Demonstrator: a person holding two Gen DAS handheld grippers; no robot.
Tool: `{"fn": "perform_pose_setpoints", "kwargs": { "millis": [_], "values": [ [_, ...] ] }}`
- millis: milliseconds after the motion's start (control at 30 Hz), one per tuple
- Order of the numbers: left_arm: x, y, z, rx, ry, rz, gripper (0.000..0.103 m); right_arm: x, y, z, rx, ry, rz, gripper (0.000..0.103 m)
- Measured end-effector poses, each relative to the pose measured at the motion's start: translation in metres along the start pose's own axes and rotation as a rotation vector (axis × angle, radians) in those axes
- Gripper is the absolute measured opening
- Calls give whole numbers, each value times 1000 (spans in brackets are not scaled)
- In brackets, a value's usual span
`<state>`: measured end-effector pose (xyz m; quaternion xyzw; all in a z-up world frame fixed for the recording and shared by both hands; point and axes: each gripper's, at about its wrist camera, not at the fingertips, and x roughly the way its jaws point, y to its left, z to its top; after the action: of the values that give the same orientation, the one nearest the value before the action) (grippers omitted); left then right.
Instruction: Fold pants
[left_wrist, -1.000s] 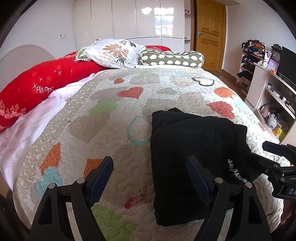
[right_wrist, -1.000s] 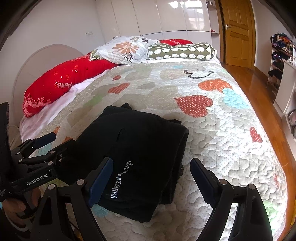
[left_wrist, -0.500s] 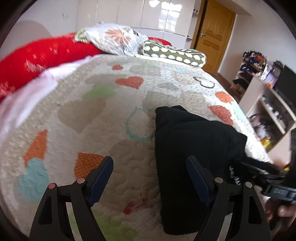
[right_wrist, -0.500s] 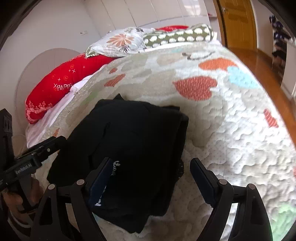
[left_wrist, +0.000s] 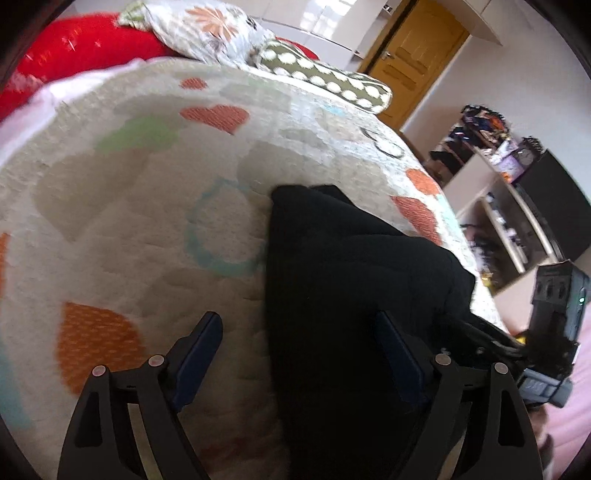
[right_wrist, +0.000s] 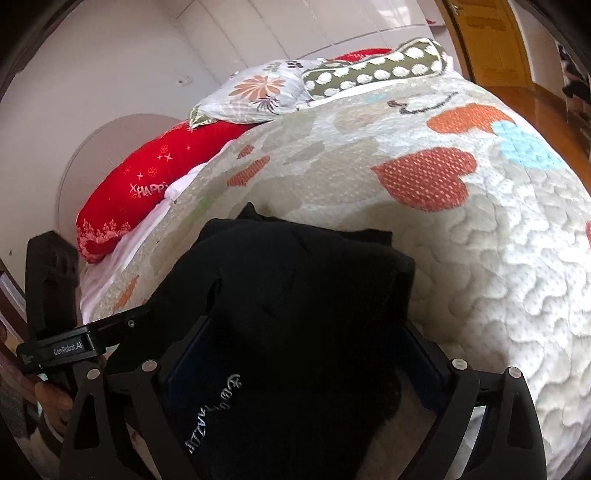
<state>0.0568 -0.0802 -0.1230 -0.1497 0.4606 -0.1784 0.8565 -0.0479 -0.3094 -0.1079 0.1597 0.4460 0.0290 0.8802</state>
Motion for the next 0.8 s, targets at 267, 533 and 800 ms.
{"fn": "perform_pose_setpoints", "kwargs": {
  "millis": [267, 533, 800],
  "values": [
    [-1, -6, 14, 82, -15, -74, 35, -9, 7, 13, -26, -16, 48, 39],
    [-15, 5, 79, 146, -112, -7, 32, 11, 34, 78, -83, -93, 45, 38],
    [47, 46, 101, 27, -19, 94, 69, 85, 9, 95, -38, 30, -103, 59]
  ]
}}
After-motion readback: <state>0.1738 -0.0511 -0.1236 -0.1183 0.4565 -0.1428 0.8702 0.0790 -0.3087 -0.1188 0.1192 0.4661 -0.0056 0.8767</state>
